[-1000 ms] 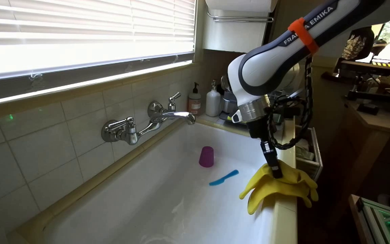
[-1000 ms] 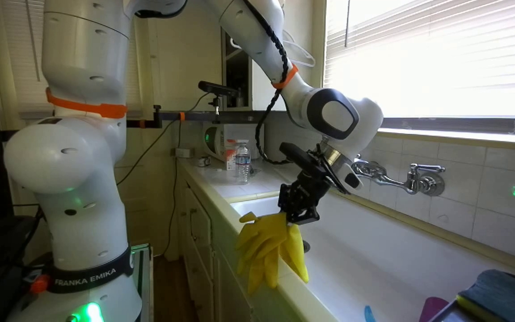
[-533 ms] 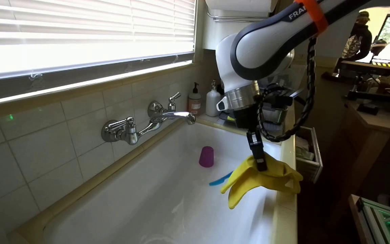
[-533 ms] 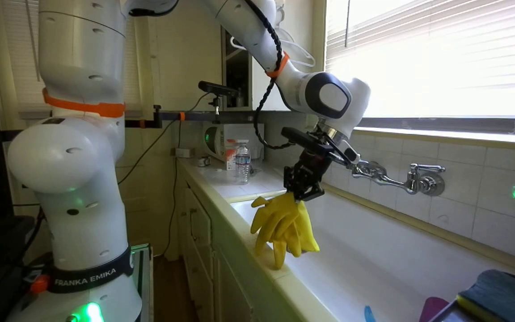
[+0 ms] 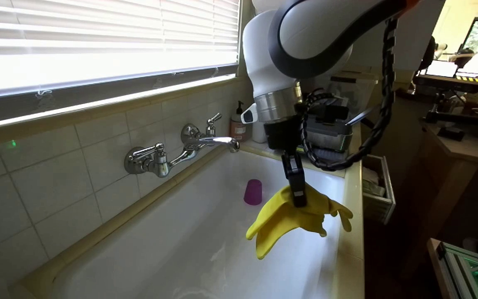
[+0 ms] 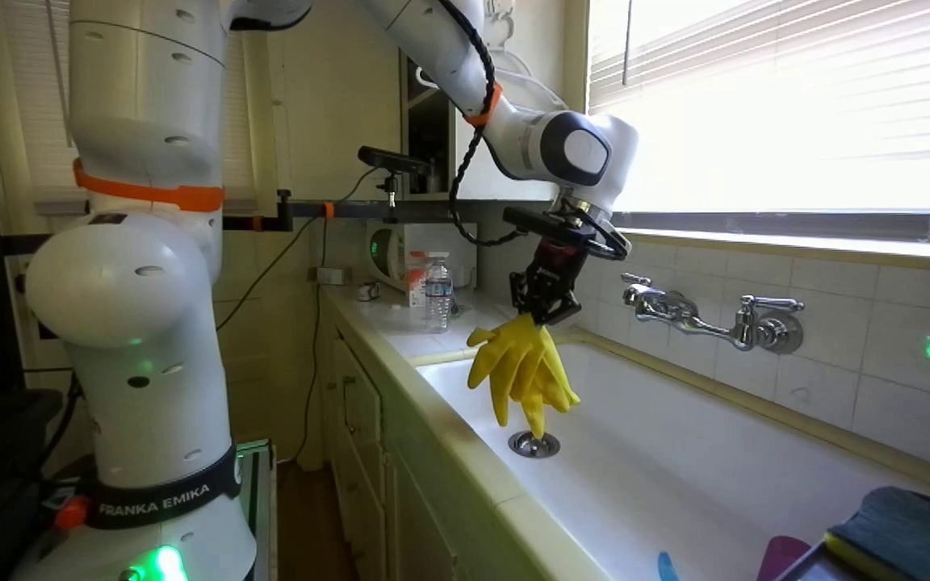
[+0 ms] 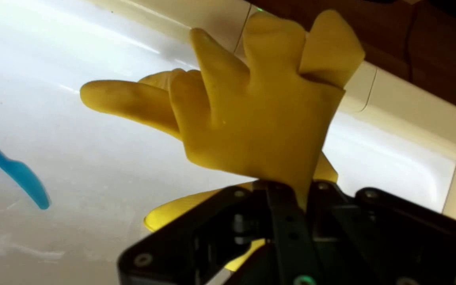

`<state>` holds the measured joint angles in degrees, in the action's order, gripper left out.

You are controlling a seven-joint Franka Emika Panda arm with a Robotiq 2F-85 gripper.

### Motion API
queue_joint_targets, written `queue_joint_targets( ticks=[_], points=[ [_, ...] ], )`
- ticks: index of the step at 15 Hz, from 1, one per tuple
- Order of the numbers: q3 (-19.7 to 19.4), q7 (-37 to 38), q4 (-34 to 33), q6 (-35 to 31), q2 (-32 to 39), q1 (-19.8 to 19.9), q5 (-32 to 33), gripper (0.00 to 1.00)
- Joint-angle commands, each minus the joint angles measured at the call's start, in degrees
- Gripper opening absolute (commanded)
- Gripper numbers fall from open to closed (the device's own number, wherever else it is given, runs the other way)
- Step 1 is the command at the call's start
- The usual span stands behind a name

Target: Move the gloves and place them on the counter to the left of the sink

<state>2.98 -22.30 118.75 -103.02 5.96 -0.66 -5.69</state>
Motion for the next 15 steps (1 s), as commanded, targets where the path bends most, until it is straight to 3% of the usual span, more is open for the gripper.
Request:
queue_joint_targets(
  ticks=[1,15],
  points=[
    [1.2,1.2,-3.6,1.8,1.1,-1.6,0.9,0.01],
    [7.4,2.3,-13.6,-4.1,8.2,-8.8,7.1,0.01]
  ],
)
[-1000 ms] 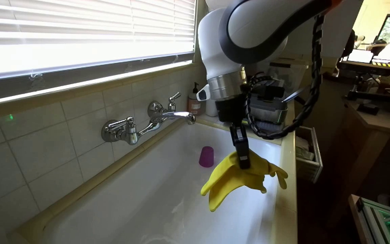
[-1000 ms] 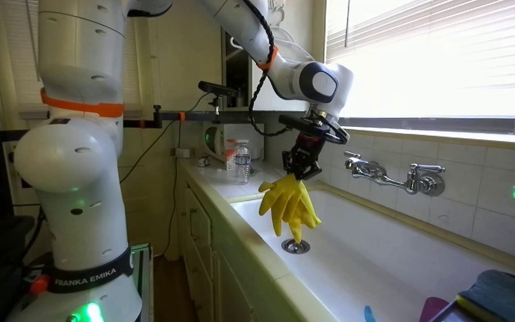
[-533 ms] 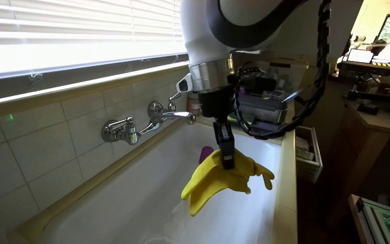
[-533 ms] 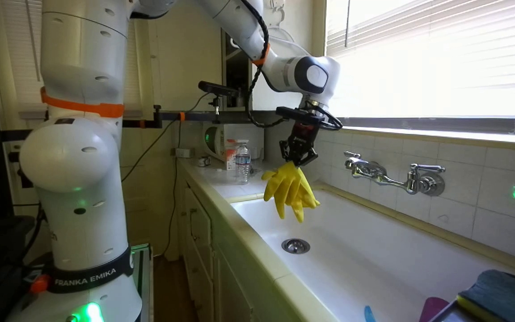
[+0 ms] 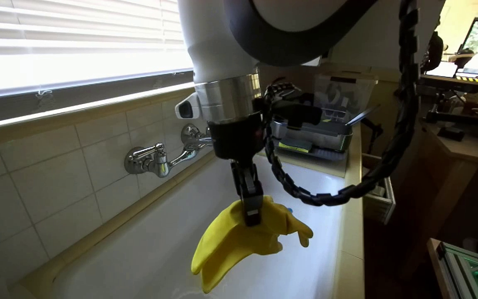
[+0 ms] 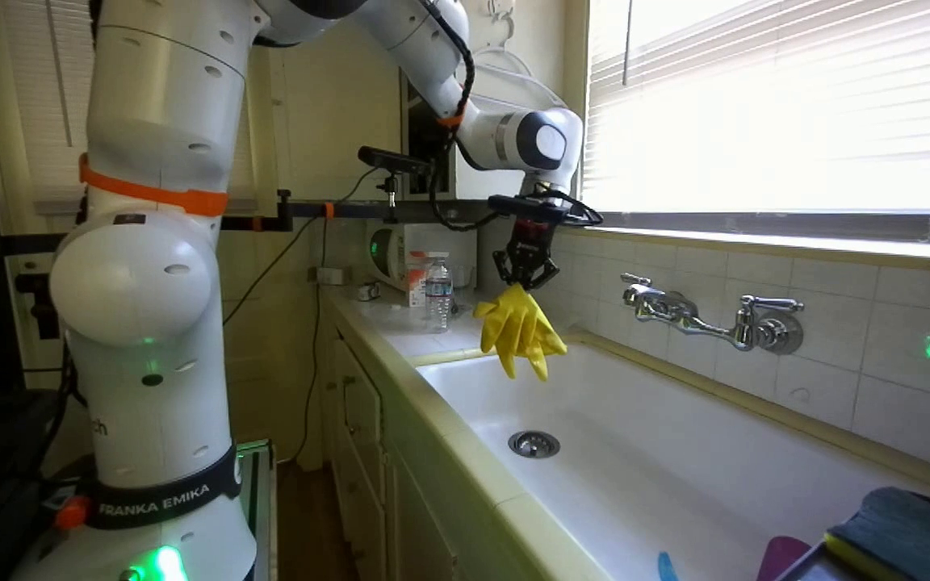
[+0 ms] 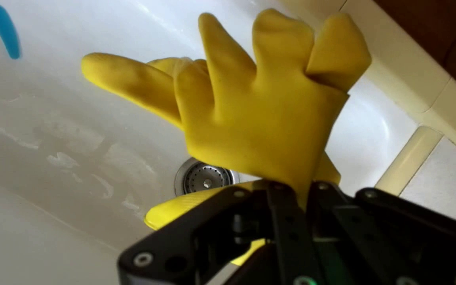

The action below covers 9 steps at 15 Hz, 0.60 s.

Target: Move the gloves and place them on the counter to the left of the sink

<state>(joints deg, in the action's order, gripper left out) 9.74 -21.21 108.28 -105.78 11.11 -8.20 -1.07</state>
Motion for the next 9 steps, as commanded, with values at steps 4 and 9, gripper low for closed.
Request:
queue_joint_targets(
  ticks=[4,9],
  points=[
    [1.6,1.1,-6.2,-5.1,6.4,-2.3,3.3,0.01],
    [2.4,1.2,-10.2,-8.8,9.5,-2.9,2.5,0.01]
  ],
)
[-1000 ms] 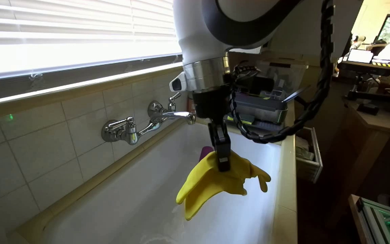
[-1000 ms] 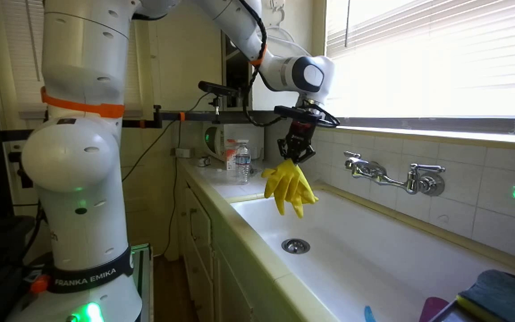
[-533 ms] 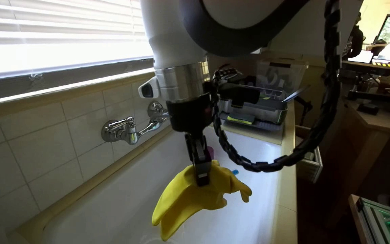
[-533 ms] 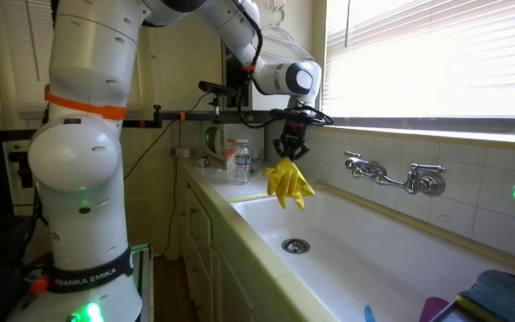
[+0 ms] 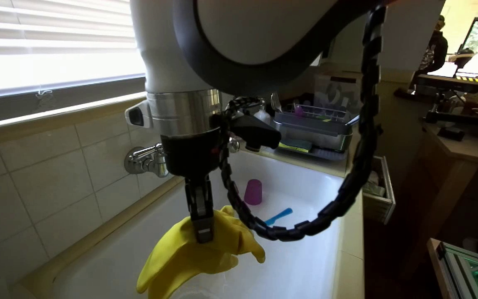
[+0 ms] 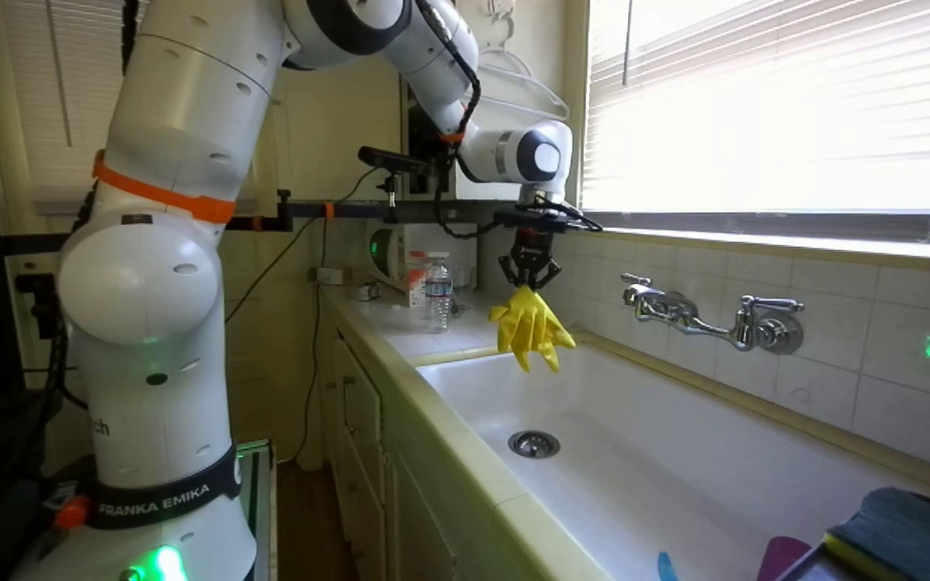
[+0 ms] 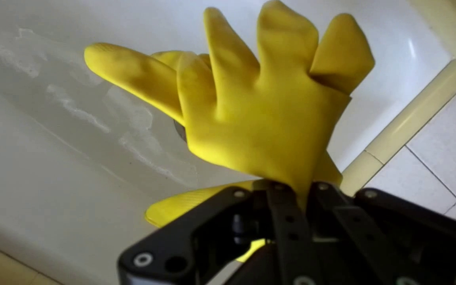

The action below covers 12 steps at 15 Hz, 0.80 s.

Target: Move the gloves and place them on the counter to the left of the sink

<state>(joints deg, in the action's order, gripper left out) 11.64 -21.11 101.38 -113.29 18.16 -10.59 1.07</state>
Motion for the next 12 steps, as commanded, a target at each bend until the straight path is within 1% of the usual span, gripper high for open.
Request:
queue_joint_targets(
  ticks=[1,8,12],
  points=[
    [0.7,0.9,-4.2,-1.5,2.9,-0.6,0.2,0.01],
    [2.7,0.5,-9.0,-3.7,5.6,-2.3,-0.3,0.01],
    [4.0,0.6,-11.2,-4.1,6.7,-3.2,-2.0,0.01]
  ],
)
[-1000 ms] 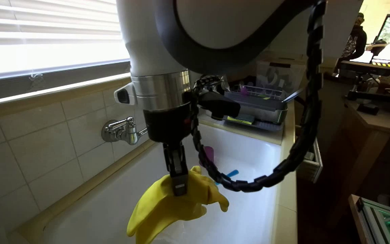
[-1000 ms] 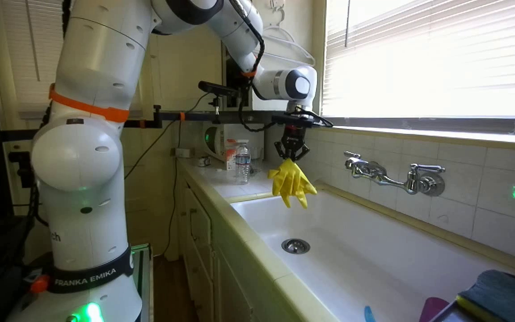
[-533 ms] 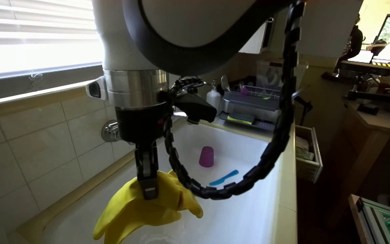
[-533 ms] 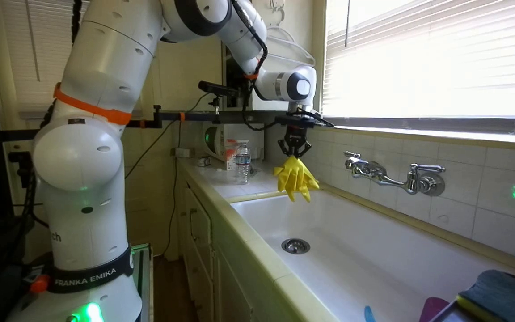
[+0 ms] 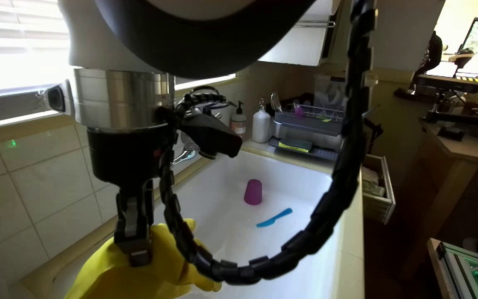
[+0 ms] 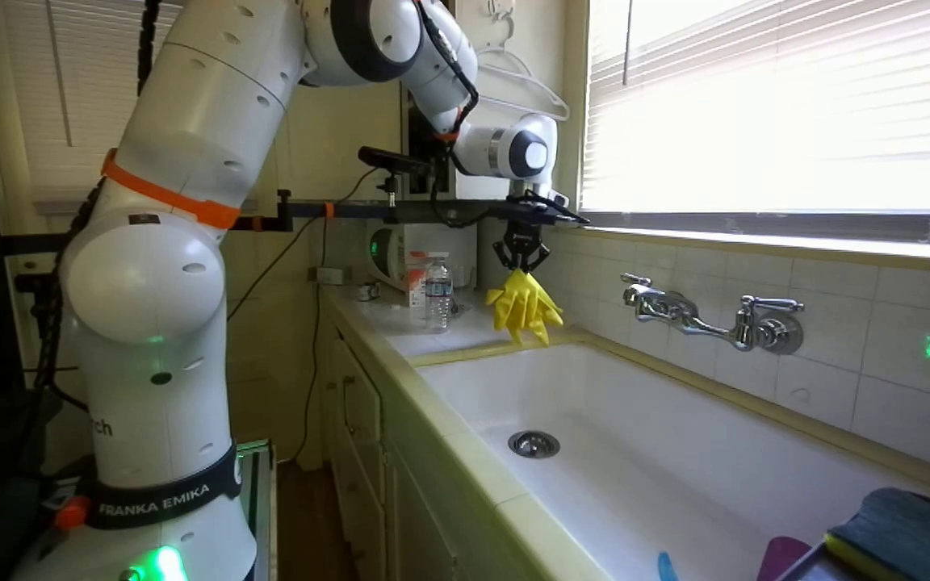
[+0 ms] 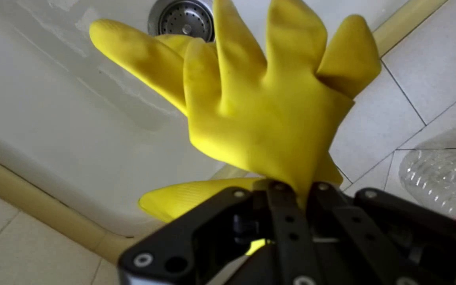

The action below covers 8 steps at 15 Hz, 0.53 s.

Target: Move the gloves and place them on the counter to the left of the sink

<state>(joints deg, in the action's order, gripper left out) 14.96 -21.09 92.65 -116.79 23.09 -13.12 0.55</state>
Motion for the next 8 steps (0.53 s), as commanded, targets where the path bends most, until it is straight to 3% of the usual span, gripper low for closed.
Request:
queue_joint_targets(
  ticks=[1,8],
  points=[
    [0.9,0.5,-2.7,-0.9,1.8,-0.7,-1.7,0.01],
    [0.9,0.1,-2.6,0.0,1.2,-0.9,-1.5,0.06]
  ],
)
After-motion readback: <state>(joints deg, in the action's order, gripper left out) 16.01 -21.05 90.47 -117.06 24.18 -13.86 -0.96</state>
